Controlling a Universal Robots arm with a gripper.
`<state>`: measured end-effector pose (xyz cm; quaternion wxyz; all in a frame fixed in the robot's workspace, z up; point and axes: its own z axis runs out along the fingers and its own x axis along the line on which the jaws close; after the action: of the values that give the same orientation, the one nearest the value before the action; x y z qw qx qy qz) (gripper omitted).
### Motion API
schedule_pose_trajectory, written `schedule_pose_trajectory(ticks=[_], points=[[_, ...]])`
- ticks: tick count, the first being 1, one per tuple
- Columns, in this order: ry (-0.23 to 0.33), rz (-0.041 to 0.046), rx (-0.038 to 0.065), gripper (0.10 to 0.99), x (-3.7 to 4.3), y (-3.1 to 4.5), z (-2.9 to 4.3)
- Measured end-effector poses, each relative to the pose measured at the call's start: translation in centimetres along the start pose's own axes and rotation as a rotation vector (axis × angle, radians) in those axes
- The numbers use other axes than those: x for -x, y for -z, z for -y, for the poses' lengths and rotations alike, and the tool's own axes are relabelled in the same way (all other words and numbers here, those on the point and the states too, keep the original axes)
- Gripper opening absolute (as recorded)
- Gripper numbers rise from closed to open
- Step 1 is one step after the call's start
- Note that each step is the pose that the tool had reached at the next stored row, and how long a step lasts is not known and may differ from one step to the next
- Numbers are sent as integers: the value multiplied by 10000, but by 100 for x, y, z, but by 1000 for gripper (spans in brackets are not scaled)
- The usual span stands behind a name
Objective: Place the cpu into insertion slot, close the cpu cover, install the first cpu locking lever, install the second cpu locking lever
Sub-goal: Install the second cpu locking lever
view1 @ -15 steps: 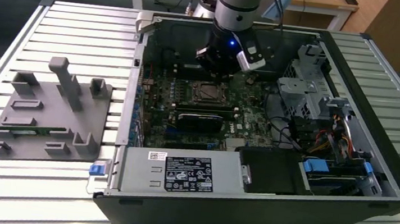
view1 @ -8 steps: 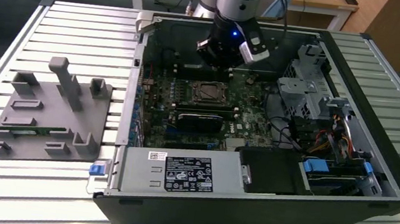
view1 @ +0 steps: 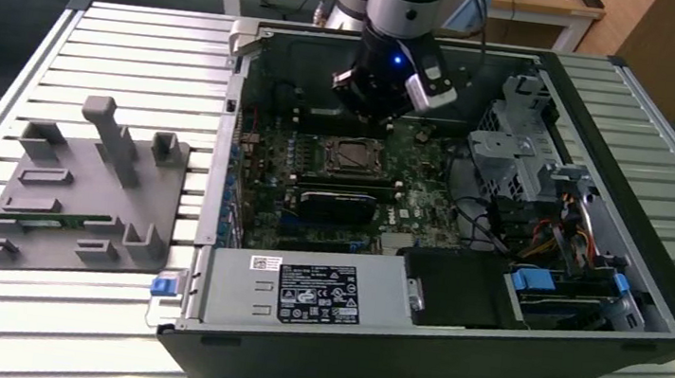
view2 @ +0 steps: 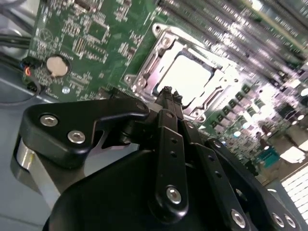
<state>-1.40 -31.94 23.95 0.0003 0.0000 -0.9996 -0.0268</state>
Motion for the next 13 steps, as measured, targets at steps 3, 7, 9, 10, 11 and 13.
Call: schedule_pose_trajectory(ticks=[3, 7, 9, 10, 11, 13], points=[[1, 0, 0, 106, 0, 4, 81], [0, 0, 2, 106, 0, 4, 186], [0, -9, 170, 106, 1, 2, 218], [0, -21, 326, 106, 1, 0, 229], [-1, -33, 447, 106, 2, -1, 242], [-4, -67, 527, 106, 2, -17, 270]])
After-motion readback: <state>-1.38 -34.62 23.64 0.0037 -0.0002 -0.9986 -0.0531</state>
